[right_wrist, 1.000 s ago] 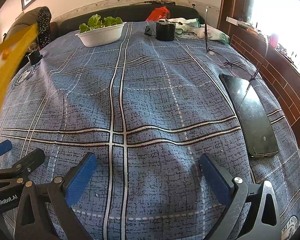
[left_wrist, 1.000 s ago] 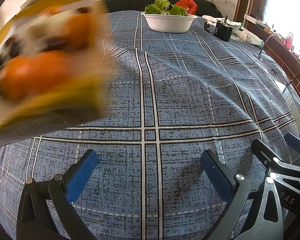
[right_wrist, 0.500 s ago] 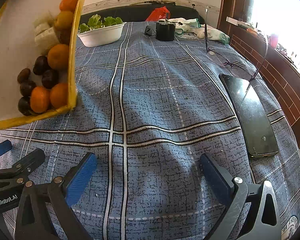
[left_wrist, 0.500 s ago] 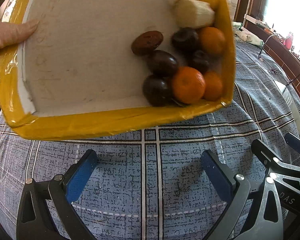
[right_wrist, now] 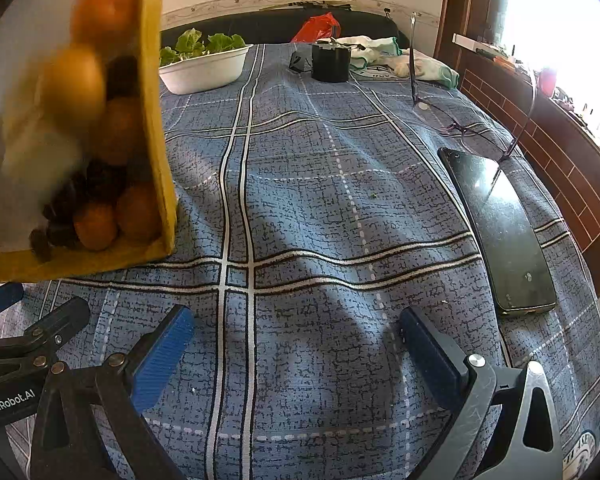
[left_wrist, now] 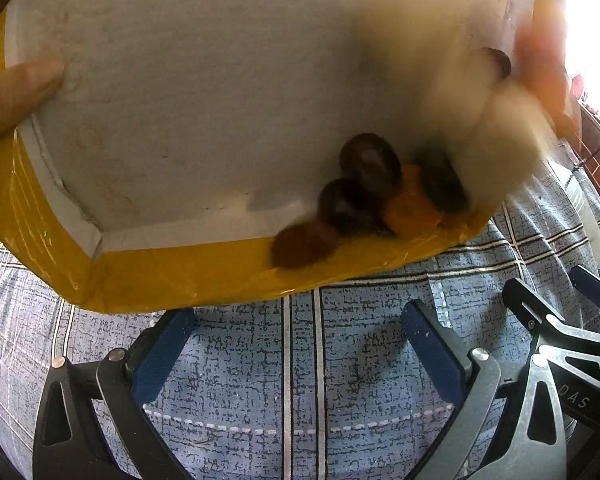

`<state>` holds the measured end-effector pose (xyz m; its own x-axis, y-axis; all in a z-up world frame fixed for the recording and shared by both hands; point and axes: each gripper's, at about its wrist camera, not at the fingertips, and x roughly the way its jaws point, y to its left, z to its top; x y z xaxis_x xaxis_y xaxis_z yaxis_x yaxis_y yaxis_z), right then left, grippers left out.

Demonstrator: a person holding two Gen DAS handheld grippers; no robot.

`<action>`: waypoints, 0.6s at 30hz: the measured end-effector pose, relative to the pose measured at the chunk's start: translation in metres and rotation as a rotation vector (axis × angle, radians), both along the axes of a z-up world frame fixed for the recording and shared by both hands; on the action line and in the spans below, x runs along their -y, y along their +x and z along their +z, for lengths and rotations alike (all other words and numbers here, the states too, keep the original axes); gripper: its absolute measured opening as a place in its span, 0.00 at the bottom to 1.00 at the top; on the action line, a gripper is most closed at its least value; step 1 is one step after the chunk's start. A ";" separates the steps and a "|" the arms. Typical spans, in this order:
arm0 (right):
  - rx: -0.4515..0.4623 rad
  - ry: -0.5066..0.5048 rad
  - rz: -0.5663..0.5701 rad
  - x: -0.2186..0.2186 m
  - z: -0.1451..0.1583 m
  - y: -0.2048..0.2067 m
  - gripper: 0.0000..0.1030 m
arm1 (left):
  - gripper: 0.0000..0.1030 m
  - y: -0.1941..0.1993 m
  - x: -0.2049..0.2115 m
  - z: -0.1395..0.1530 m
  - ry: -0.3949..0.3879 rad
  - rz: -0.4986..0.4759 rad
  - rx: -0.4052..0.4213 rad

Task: Organize fruits

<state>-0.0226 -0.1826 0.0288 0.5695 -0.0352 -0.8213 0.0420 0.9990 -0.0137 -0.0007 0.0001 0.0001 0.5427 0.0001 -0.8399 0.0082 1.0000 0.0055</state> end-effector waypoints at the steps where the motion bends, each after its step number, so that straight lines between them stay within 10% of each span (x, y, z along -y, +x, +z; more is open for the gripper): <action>1: 0.001 0.000 -0.001 0.000 0.000 0.000 1.00 | 1.00 0.000 0.000 0.000 0.000 0.000 0.000; 18: 0.001 0.001 -0.002 0.003 0.001 0.000 1.00 | 1.00 -0.001 0.000 -0.003 0.001 -0.002 0.000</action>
<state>-0.0227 -0.1853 0.0298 0.5698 -0.0351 -0.8210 0.0437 0.9990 -0.0123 -0.0015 0.0000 -0.0024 0.5427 -0.0005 -0.8399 0.0105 0.9999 0.0061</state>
